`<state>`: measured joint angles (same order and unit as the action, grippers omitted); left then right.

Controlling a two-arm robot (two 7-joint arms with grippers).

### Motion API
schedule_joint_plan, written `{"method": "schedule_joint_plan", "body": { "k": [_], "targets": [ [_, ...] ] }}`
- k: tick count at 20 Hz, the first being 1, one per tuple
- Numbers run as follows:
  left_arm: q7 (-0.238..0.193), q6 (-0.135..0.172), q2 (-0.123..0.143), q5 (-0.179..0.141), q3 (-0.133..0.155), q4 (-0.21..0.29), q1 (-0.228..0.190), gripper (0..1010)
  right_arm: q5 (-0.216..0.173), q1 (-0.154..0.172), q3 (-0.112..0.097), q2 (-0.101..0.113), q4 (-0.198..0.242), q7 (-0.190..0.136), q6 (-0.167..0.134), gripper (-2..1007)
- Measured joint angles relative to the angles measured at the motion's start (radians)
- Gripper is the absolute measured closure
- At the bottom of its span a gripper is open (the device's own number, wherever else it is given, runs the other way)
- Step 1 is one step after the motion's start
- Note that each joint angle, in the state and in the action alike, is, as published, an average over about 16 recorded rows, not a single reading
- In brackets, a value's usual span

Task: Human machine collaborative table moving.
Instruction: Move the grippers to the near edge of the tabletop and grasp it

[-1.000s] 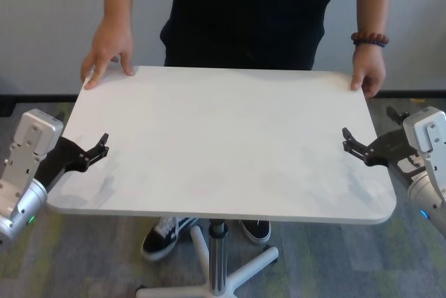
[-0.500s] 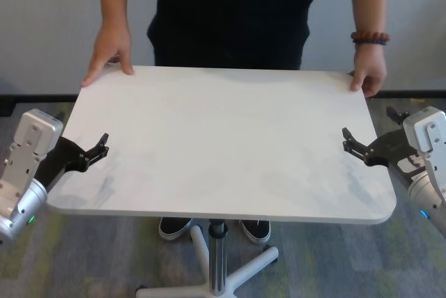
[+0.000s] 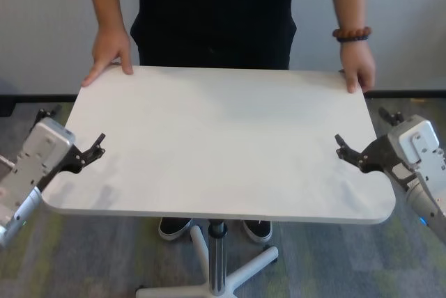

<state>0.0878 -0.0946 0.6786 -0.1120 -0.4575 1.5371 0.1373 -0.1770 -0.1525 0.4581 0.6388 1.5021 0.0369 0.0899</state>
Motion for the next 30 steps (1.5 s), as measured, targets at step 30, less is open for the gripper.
{"method": "schedule_joint_plan", "body": {
  "k": [30],
  "targets": [
    [0.123, 0.058, 0.185, 0.393, -0.025, 0.265, -0.351, 7, 0.44, 0.317, 0.108, 0.151, 0.332, 0.076, -0.179, 4]
  ]
}}
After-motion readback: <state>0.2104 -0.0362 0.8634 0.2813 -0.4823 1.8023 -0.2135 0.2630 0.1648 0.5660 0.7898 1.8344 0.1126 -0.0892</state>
